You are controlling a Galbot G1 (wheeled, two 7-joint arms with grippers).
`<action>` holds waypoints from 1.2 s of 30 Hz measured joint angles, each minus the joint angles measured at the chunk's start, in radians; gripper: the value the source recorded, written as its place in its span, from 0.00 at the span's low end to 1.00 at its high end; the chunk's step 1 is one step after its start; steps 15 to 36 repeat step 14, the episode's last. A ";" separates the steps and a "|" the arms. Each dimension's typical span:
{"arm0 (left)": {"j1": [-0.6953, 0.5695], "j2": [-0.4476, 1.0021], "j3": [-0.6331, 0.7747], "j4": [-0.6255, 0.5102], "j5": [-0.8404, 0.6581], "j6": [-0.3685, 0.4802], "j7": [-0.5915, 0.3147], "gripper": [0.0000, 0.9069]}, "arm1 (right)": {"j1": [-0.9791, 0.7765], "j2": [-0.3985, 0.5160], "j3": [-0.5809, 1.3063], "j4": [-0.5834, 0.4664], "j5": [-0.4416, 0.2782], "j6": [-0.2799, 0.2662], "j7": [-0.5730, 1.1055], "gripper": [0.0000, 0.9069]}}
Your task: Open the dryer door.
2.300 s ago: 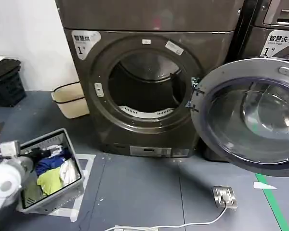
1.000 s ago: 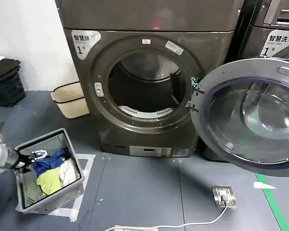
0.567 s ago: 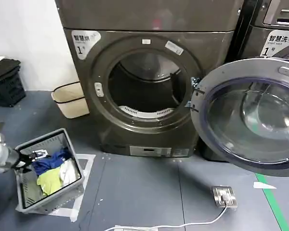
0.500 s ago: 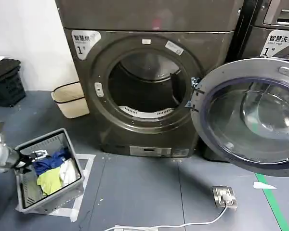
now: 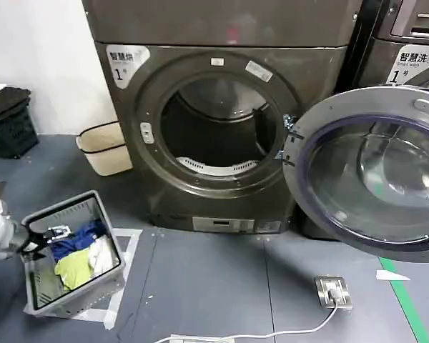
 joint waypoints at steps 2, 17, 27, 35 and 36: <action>-0.004 0.000 0.006 0.000 0.004 0.000 0.000 1.00 | 0.000 0.000 -0.001 0.000 0.000 0.000 0.000 1.00; -0.021 -0.011 0.026 0.001 0.008 0.000 0.000 1.00 | 0.000 0.004 -0.003 0.000 0.000 0.004 -0.003 1.00; -0.021 -0.011 0.026 0.001 0.008 0.000 0.000 1.00 | 0.000 0.004 -0.003 0.000 0.000 0.004 -0.003 1.00; -0.021 -0.011 0.026 0.001 0.008 0.000 0.000 1.00 | 0.000 0.004 -0.003 0.000 0.000 0.004 -0.003 1.00; -0.021 -0.011 0.026 0.001 0.008 0.000 0.000 1.00 | 0.000 0.004 -0.003 0.000 0.000 0.004 -0.003 1.00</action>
